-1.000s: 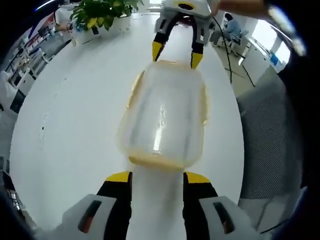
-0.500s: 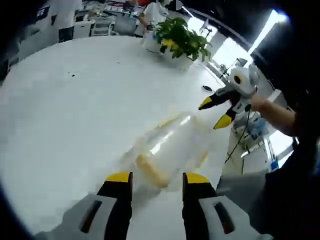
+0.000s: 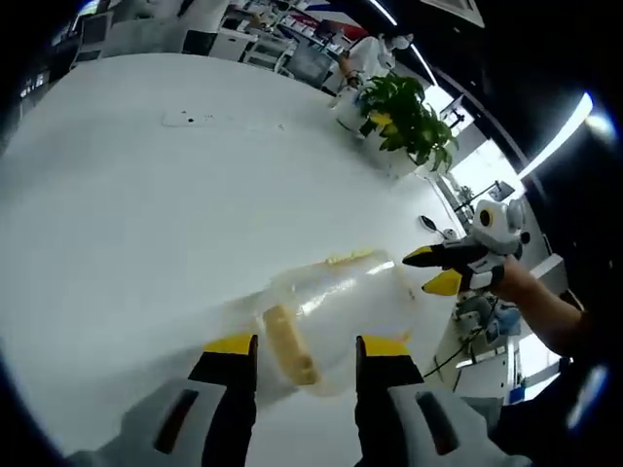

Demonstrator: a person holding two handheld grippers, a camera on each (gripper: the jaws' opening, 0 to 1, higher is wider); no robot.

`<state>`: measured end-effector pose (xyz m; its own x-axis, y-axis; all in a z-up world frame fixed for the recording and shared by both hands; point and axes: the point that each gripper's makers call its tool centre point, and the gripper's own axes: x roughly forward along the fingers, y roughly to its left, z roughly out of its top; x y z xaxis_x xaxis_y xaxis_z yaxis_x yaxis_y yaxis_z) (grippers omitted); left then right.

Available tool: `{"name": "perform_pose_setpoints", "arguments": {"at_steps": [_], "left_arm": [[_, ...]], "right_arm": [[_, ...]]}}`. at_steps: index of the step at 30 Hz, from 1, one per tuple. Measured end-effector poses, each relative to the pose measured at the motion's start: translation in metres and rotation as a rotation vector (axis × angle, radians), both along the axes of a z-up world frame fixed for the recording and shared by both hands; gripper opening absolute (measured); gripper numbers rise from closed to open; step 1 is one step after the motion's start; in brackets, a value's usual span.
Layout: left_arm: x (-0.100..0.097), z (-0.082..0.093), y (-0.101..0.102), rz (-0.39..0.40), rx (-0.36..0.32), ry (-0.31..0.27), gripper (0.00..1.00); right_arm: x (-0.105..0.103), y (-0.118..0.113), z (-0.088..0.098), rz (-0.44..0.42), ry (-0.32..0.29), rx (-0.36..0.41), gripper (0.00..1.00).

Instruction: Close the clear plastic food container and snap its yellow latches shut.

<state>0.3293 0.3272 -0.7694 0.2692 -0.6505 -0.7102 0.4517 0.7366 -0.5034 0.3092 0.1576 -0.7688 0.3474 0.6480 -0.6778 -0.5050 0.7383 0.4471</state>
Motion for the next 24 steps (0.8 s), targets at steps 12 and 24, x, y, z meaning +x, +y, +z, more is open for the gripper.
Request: {"name": "perform_pose_setpoints", "arguments": {"at_steps": [12,24], "left_arm": [[-0.006,-0.014,-0.001,-0.048,0.082,-0.022,0.23],[-0.007,-0.014,-0.004,-0.027,0.051,-0.021,0.19]], "right_arm": [[-0.009,0.012,-0.011,0.022,0.062,-0.011,0.25],[-0.009,0.014,-0.012,0.042,0.064,-0.007,0.22]]}}
